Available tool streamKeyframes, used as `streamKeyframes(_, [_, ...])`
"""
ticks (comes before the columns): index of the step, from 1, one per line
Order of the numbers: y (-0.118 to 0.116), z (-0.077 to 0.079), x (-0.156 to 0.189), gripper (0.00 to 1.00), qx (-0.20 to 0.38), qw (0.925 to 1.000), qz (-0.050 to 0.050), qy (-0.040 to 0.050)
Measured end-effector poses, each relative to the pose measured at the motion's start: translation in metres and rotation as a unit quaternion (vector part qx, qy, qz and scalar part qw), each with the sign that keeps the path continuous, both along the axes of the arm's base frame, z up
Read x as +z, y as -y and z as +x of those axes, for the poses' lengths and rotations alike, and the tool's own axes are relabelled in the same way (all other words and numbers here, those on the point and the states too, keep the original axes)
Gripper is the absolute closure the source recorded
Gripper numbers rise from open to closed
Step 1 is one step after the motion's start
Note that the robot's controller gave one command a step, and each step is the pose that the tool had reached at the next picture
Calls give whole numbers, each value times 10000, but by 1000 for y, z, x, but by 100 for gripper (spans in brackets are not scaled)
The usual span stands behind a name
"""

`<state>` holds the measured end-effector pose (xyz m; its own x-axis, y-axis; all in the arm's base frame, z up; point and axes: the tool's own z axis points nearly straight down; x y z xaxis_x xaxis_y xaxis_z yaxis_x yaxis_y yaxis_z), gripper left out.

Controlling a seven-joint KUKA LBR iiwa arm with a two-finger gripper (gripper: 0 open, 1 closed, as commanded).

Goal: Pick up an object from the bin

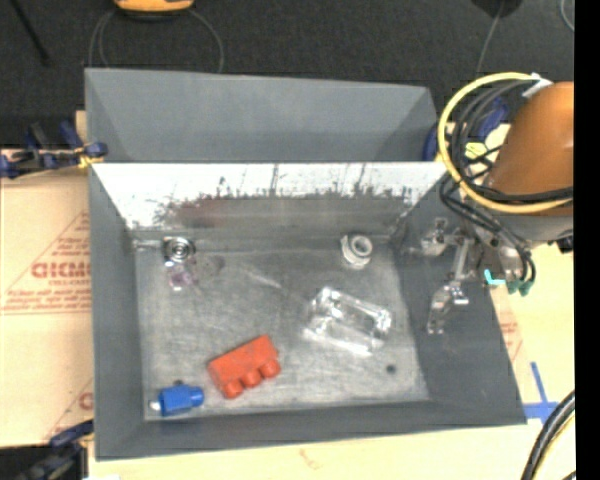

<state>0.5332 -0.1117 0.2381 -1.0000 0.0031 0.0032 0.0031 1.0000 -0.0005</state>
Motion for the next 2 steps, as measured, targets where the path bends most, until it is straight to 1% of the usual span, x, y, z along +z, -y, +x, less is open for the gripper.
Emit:
streamKeyframes(1, [-24,31,-145,0,-188,9998,-11,55])
streamKeyframes(2, [-43,29,-137,0,-2131,9770,0,45])
